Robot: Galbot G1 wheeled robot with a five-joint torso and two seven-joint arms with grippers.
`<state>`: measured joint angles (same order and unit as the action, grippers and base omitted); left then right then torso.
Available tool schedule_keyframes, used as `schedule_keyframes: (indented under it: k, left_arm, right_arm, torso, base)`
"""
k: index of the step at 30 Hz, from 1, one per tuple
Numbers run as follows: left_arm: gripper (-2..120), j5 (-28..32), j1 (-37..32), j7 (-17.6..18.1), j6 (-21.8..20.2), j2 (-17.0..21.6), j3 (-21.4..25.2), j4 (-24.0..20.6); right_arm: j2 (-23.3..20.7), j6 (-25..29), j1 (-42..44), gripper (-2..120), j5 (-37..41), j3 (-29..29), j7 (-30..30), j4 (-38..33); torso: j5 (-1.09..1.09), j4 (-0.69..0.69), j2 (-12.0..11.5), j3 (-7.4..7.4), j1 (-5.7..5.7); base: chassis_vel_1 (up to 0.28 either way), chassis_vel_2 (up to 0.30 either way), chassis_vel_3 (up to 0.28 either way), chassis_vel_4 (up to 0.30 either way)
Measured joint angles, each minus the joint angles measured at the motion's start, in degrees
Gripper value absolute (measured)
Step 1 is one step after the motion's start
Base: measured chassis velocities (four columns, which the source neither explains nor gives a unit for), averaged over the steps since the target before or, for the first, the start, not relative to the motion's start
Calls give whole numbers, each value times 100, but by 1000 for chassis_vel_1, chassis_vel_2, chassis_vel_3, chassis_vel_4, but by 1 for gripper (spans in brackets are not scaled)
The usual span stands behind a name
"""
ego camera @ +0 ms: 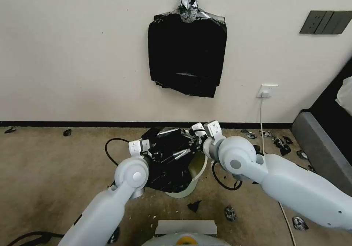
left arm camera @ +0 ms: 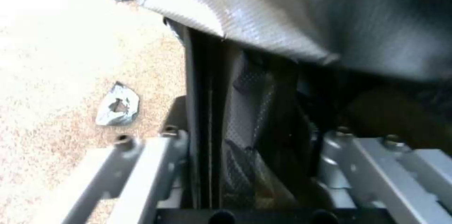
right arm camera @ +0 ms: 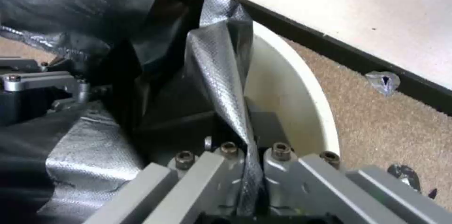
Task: Place a trash bag onto the trash bin.
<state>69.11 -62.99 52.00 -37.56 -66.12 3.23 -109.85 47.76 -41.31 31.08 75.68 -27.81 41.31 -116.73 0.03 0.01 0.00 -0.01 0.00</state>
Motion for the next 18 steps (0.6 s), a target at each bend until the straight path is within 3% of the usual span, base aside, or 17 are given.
schedule_keyframes:
  k: [7,12,17,18]
  left_arm:
    - [9,105,-5,87,40,56,54,16]
    - [3,122,-62,49,105,70,107,5]
    - [3,-151,-247,-304,250,160,166,-118]
    - [3,-415,-329,-538,299,227,173,-190]
  right_arm:
    - [26,1,97,0,-84,3,-18,-9]
    - [29,1,224,0,-274,41,-91,-46]
    - [14,66,403,0,-816,187,-420,-160]
    - [-3,166,444,0,-1138,230,-621,-202]
  torso:
    - [-3,0,0,0,0]
    - [-5,-3,0,0,0]
    - [-6,-2,0,2,0]
    - [-8,-2,0,2,0]
  base:
    - [0,0,0,0]
    - [0,0,0,0]
    - [0,0,0,0]
    - [0,0,0,0]
